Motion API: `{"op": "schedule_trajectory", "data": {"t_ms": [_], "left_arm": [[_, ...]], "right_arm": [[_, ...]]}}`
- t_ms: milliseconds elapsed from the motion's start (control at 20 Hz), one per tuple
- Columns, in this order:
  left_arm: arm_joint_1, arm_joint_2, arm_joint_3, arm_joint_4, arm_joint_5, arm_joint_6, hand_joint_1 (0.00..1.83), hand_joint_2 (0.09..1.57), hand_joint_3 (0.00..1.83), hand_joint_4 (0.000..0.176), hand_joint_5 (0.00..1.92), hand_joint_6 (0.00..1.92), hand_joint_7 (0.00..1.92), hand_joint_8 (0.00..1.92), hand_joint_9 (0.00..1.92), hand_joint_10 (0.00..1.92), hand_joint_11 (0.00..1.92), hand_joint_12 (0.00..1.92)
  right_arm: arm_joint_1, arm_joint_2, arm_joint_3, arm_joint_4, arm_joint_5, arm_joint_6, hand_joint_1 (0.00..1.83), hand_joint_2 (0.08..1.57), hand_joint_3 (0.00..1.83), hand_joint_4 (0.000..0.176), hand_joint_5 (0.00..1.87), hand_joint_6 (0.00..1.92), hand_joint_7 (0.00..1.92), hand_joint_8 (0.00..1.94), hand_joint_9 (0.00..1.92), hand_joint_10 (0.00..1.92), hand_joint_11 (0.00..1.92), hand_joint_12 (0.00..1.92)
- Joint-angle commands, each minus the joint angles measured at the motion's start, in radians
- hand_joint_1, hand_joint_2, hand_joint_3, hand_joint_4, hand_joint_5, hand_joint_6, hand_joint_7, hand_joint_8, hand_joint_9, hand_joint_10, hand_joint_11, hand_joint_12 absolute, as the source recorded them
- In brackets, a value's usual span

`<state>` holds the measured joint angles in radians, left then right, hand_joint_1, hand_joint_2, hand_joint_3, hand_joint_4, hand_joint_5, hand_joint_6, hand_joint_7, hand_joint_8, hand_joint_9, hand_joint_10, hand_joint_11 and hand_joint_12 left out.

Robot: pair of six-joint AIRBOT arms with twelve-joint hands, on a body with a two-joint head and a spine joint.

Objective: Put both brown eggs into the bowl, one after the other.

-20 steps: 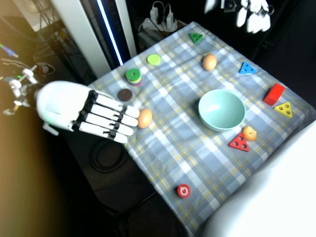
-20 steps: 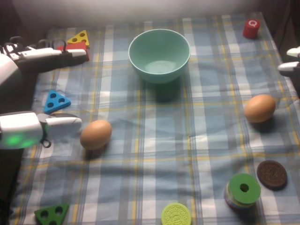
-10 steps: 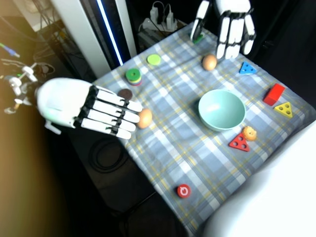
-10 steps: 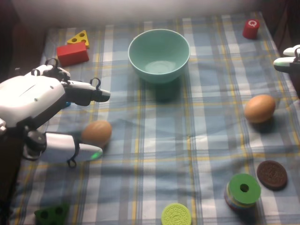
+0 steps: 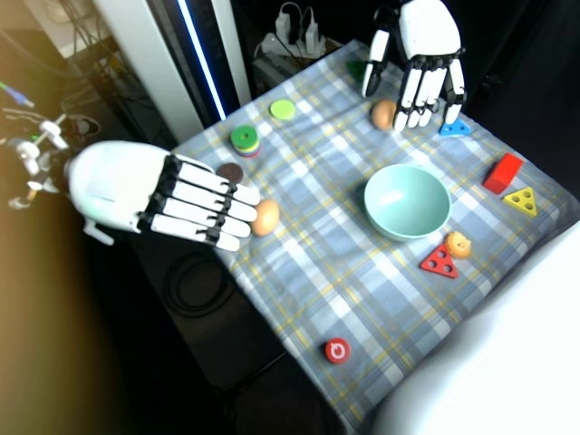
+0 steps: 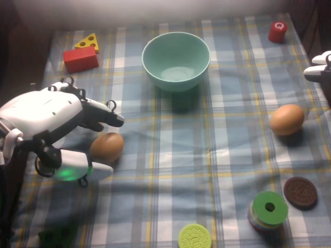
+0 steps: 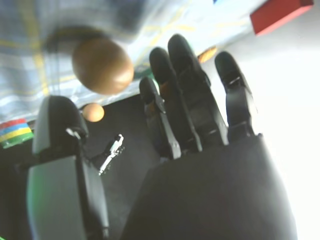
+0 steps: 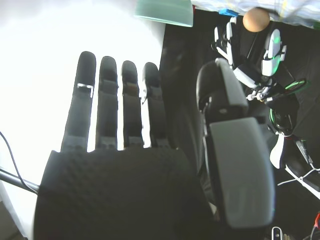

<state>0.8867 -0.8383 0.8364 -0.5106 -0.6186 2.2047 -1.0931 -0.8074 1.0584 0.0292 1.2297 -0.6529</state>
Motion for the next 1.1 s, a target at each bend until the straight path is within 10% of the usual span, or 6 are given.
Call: {"op": "schedule_trajectory", "data": {"t_ms": [0, 750, 800, 850, 900, 1050], "left_arm": [[-0.015, -0.005, 0.006, 0.019, -0.088, 0.002, 0.84, 0.94, 0.0, 0.167, 0.69, 0.01, 0.81, 0.0, 0.75, 0.0, 0.0, 0.69], [-0.04, -0.054, 0.051, -0.039, -0.038, 0.045, 1.01, 1.08, 0.0, 0.162, 0.99, 0.73, 1.06, 0.02, 0.89, 0.02, 0.0, 0.72], [-0.04, -0.061, 0.054, -0.049, -0.043, 0.045, 1.2, 1.09, 0.0, 0.0, 1.04, 0.67, 1.03, 0.89, 0.94, 0.03, 0.0, 0.79], [-0.04, -0.065, 0.056, -0.054, -0.045, 0.045, 1.08, 1.07, 0.0, 0.129, 1.06, 0.8, 0.99, 0.49, 0.98, 0.04, 0.0, 0.86], [-0.04, -0.069, 0.058, -0.061, -0.05, 0.045, 1.21, 1.08, 0.0, 0.0, 1.05, 0.73, 1.05, 0.9, 0.99, 0.03, 0.0, 0.83], [-0.047, -0.073, 0.062, -0.076, -0.077, 0.045, 1.25, 1.08, 0.0, 0.0, 1.08, 0.64, 1.08, 0.99, 1.03, 0.03, 0.01, 0.89]], "right_arm": [[0.009, 0.005, 0.005, 0.024, 0.124, 0.007, 0.72, 1.27, 0.0, 0.0, 0.46, 0.0, 0.4, 0.0, 0.38, 0.0, 0.15, 0.63], [0.003, 0.005, 0.005, 0.024, 0.123, 0.01, 0.65, 1.29, 0.0, 0.0, 0.5, 0.0, 0.42, 0.0, 0.45, 0.0, 0.3, 0.54], [0.002, 0.005, 0.005, 0.024, 0.123, 0.01, 0.64, 1.28, 0.0, 0.0, 0.5, 0.0, 0.42, 0.0, 0.46, 0.0, 0.31, 0.55], [0.001, 0.005, 0.005, 0.024, 0.123, 0.012, 0.64, 1.29, 0.0, 0.0, 0.51, 0.01, 0.42, 0.0, 0.46, 0.01, 0.31, 0.55], [0.0, 0.005, 0.005, 0.024, 0.123, 0.013, 0.65, 1.28, 0.0, 0.0, 0.51, 0.01, 0.42, 0.0, 0.46, 0.0, 0.31, 0.54], [-0.001, 0.005, 0.006, 0.024, 0.122, 0.014, 0.66, 1.28, 0.0, 0.0, 0.5, 0.0, 0.43, 0.0, 0.47, 0.01, 0.32, 0.55]]}}
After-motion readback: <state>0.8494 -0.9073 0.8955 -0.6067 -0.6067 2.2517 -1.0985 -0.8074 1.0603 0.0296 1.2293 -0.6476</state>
